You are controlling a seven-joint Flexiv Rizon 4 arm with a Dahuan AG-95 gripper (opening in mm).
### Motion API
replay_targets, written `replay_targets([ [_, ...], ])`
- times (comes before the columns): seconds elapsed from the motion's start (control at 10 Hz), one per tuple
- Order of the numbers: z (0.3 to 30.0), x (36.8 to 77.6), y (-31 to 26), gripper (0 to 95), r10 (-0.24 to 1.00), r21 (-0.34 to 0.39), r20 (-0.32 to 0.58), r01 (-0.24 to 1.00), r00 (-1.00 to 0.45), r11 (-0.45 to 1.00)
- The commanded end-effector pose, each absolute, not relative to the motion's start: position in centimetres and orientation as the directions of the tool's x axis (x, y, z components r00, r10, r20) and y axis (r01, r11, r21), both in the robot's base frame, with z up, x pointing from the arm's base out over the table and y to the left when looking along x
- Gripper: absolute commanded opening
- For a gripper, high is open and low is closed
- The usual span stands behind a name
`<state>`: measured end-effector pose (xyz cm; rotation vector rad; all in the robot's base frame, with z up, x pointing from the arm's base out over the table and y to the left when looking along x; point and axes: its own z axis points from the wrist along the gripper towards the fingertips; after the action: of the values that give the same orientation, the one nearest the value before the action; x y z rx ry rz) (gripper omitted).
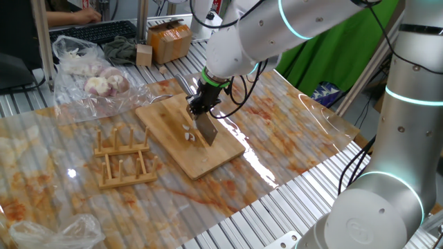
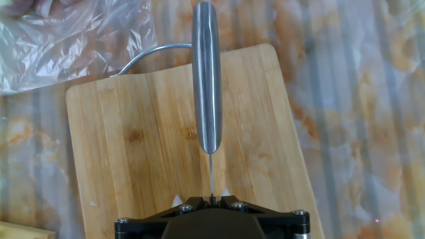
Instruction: Chop the onions
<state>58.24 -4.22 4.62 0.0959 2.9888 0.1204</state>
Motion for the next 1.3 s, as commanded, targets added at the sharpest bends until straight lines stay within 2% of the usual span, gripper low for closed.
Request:
replay_targets([
  [0.1, 5.3, 58.3, -4.1, 0.0, 0.067, 0.075, -0.126, 0.058, -0.990, 0.995],
  [0.7, 4.2, 57.8, -4.1, 0.0, 0.074, 0.082, -0.148, 0.062, -0.986, 0.995],
  [0.9, 2.8, 57.5, -4.0, 0.0, 0.082, 0.088, -0.175, 0.067, -0.981, 0.994],
  [1.3, 3.8, 57.7, -3.8, 0.0, 0.092, 0.079, -0.150, 0.080, -0.984, 0.994],
])
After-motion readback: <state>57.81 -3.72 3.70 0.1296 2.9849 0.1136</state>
